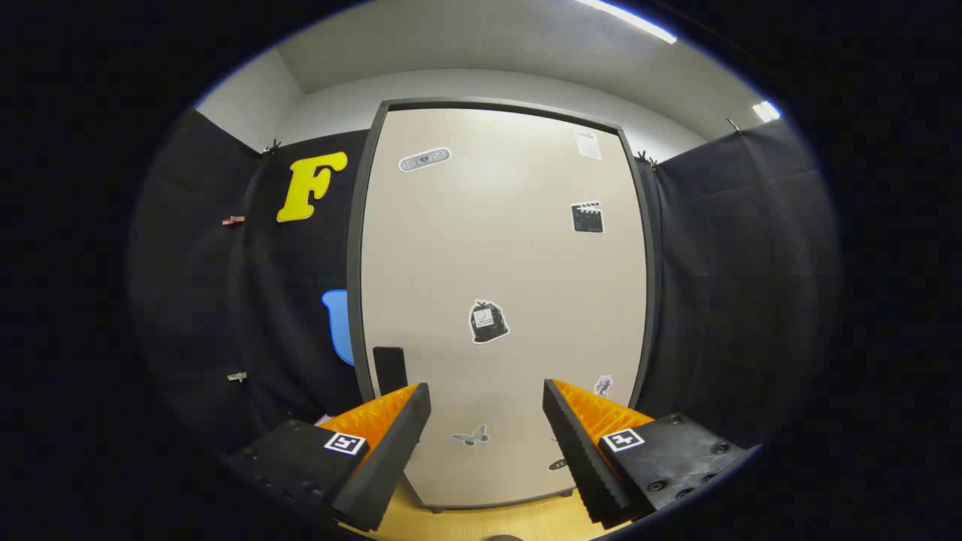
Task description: Open the shoe cabinet door, grab the shoes and put them into the shoe cabinet, then close the shoe cabinet door.
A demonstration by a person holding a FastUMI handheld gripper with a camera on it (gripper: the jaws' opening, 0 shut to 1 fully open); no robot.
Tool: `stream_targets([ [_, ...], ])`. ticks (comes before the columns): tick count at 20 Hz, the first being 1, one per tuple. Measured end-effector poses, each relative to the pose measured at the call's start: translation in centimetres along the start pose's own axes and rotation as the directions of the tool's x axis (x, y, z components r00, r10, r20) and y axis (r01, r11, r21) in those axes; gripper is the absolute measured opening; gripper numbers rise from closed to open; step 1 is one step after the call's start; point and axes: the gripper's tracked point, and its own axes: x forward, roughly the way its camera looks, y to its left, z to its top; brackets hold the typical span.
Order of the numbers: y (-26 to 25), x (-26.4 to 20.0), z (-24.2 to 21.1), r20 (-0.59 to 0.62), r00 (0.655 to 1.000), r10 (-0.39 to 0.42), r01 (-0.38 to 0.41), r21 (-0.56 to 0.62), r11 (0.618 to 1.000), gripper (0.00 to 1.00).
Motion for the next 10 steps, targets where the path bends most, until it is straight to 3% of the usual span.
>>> stream_targets([
  [10, -0.59, 0.09, -0.40, -0.009, 1.000, -0.006, 0.006, 0.004, 1.000, 0.98],
])
